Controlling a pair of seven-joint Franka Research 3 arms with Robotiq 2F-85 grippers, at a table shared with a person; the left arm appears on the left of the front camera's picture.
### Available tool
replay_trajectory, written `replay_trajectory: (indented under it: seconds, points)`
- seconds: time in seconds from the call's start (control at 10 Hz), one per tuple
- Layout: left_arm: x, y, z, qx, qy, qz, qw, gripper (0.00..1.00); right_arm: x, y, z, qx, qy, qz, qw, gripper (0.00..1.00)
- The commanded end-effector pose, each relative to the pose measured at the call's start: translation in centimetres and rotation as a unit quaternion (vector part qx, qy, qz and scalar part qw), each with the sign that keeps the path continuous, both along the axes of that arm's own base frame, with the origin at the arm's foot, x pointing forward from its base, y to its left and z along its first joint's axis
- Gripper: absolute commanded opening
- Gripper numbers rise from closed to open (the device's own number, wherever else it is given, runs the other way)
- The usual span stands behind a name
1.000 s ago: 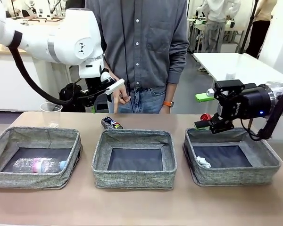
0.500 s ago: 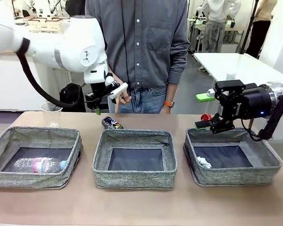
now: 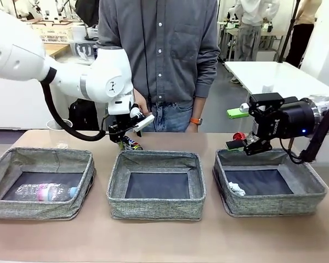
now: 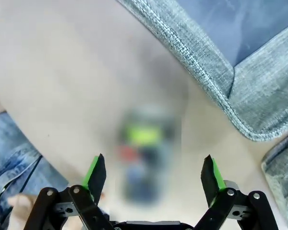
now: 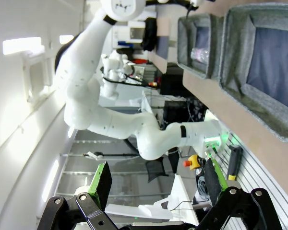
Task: Sort the waste into the appropriate baskets.
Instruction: Pick up the waste item pointed out by the person.
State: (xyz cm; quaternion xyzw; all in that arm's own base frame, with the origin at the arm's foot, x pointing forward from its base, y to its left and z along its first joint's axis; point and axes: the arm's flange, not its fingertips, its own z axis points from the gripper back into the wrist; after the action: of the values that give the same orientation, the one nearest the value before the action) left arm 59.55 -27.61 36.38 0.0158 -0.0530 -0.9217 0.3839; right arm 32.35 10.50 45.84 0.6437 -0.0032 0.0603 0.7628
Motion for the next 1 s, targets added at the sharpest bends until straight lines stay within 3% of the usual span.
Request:
replay_trajectory:
  seconds: [0.0,0.3,0.5,0.9]
  points:
    - [0.8,0.8,-0.7,0.014,0.006,-0.013,1.0,1.0,0.1,0.2,0.4,0.012,0.007,-0.004,1.0,1.0]
    - [1.1,1.2,-2.9,0.016,-0.028,-0.003,0.999,1.0,0.1,0.2,0.4,0.012,0.007,-0.004,1.0,1.0]
    - [1.2,1.2,-3.4,0.021,-0.014,-0.004,1.0,1.0,0.1,0.2,0.4,0.012,0.007,-0.004,1.0,1.0]
    - [1.3,1.0,-4.0,0.018,-0.026,-0.001,1.0,1.0,0.1,0.2,0.4,0.012,0.007,-0.004,1.0,1.0]
